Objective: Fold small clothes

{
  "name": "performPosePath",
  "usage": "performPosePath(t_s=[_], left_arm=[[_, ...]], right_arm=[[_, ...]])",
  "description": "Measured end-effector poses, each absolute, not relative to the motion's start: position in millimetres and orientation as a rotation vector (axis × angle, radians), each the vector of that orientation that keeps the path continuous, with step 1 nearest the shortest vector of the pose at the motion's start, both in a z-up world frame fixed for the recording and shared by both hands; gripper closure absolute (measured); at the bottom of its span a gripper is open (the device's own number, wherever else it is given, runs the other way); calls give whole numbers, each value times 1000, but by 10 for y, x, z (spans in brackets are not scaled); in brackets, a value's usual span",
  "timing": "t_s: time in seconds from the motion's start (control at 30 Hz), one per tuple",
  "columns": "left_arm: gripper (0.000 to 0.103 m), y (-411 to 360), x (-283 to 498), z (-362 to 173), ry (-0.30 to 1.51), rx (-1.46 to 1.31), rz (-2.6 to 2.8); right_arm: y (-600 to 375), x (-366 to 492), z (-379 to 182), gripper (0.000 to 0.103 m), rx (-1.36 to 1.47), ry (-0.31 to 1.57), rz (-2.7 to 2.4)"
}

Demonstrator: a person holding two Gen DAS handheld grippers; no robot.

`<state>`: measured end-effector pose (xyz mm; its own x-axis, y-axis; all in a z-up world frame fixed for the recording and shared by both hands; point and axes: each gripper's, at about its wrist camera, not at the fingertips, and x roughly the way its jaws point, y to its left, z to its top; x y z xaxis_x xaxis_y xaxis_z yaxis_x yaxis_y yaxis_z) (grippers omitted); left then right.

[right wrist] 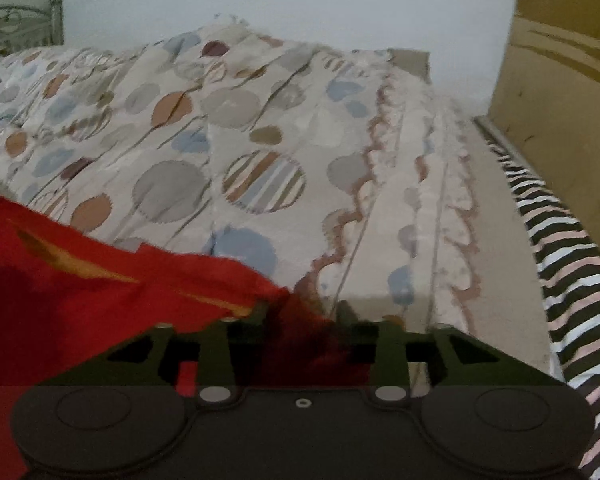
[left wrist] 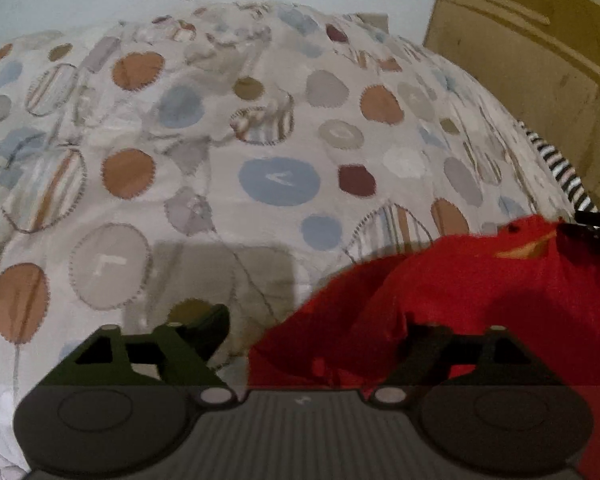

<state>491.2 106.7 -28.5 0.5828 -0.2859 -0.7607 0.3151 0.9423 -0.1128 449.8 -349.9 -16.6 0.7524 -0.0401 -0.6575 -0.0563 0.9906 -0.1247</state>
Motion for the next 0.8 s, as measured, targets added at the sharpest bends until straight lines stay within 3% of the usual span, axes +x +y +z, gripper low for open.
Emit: performPosePath(t_s=[0.03, 0.13, 0.37, 0.57, 0.8], left_arm=[[10, 1096, 4888, -258, 863, 37, -347], [1, 1201, 4831, -164, 805, 23, -314], [1, 1311, 4595, -63, 734, -73, -287], [1, 785, 3921, -241, 611, 40, -287], [0, 693, 3985, -528, 670, 115, 33]], right_arm=[[-3527, 4467, -134, 24, -136, 696, -11], [-3662, 4349, -32, 2, -98, 632, -39], [-3798, 3928, 93, 1, -57, 555, -66], [-3391, 3653, -46, 1, -195, 557, 56], [-3223, 3835, -210, 1, -362, 567, -50]])
